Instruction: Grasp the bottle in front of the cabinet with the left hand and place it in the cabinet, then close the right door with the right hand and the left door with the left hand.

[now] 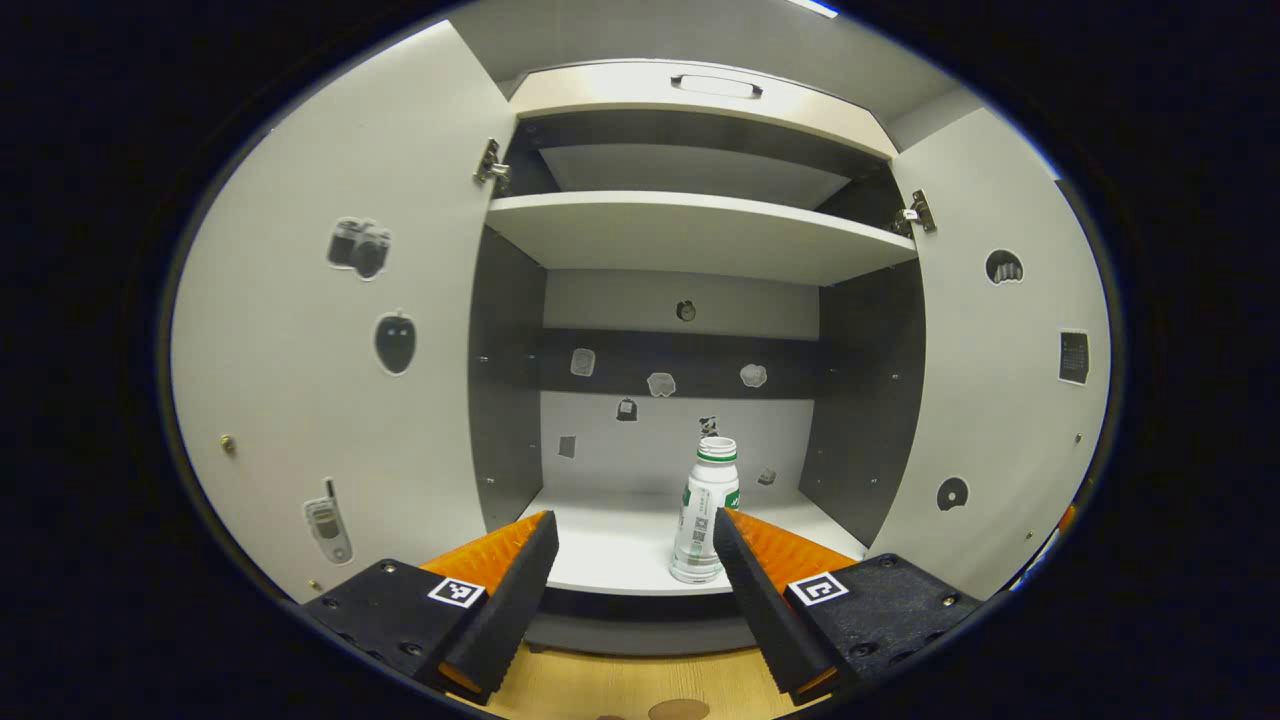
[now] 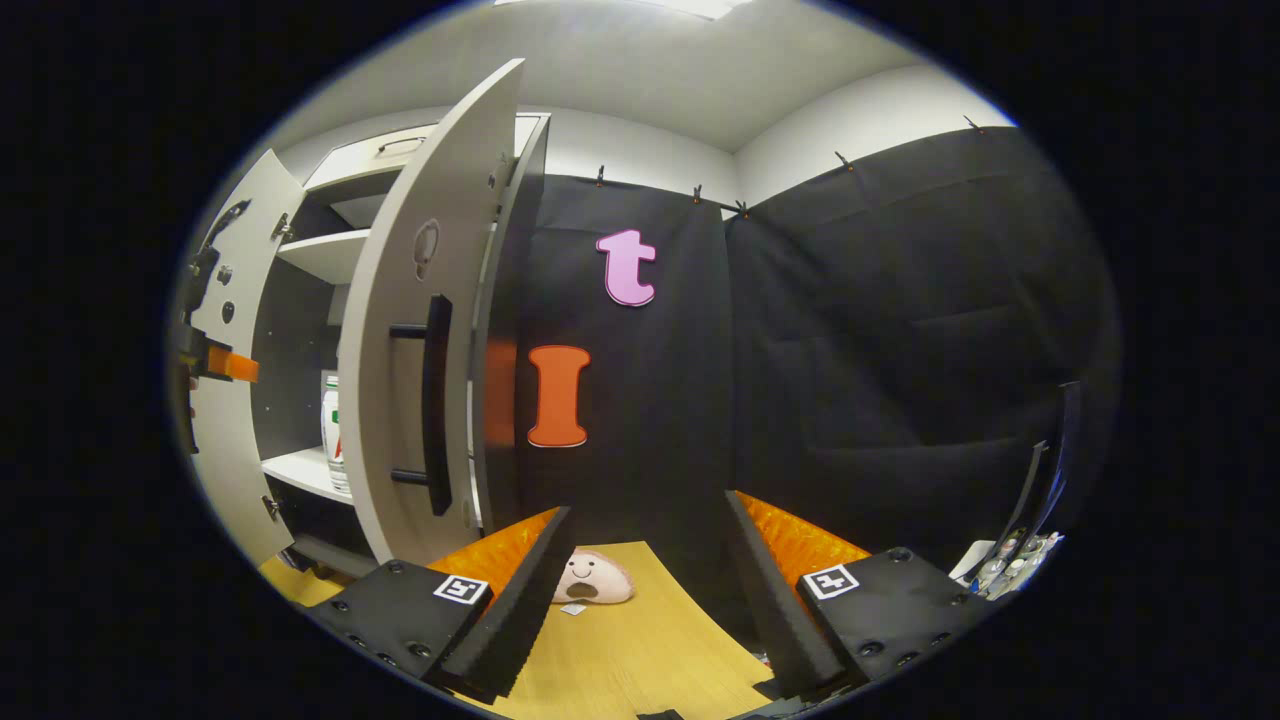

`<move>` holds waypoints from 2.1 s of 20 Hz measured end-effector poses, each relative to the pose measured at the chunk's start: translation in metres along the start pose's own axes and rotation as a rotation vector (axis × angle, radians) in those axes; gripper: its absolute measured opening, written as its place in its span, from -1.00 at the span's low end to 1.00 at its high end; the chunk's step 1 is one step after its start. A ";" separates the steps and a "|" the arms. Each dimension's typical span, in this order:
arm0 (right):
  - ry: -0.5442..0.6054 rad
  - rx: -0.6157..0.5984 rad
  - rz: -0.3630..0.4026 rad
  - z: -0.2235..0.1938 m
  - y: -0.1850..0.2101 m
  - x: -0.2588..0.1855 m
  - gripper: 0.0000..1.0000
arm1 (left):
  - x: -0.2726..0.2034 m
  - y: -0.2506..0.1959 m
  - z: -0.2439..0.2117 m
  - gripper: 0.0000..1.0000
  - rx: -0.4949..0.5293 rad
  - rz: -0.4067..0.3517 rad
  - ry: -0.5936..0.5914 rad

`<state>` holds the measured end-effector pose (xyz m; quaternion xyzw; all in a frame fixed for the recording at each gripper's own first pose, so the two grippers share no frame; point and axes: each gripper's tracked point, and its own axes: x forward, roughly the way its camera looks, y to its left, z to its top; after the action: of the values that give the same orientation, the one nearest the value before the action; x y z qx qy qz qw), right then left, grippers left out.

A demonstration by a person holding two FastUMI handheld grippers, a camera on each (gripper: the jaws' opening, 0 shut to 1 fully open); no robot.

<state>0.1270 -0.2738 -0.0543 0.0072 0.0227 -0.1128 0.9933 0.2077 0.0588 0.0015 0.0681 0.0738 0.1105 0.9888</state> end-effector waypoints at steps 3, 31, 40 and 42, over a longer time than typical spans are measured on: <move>0.017 -0.020 -0.023 -0.013 -0.010 0.013 0.97 | -0.042 0.011 0.000 0.86 -0.035 -0.006 -0.018; 0.120 -0.033 0.041 -0.067 0.110 0.008 0.87 | -0.130 0.094 -0.011 0.89 -0.053 -0.113 -0.056; 0.101 -0.032 0.135 -0.064 0.202 -0.003 0.73 | -0.153 0.148 -0.023 0.90 -0.028 -0.060 -0.044; 0.097 -0.065 0.167 -0.062 0.224 0.001 0.73 | -0.159 0.157 -0.027 0.90 -0.046 -0.040 -0.044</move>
<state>0.1755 -0.0547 -0.1143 -0.0175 0.0739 -0.0284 0.9967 0.0176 0.1769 0.0196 0.0461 0.0508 0.0909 0.9935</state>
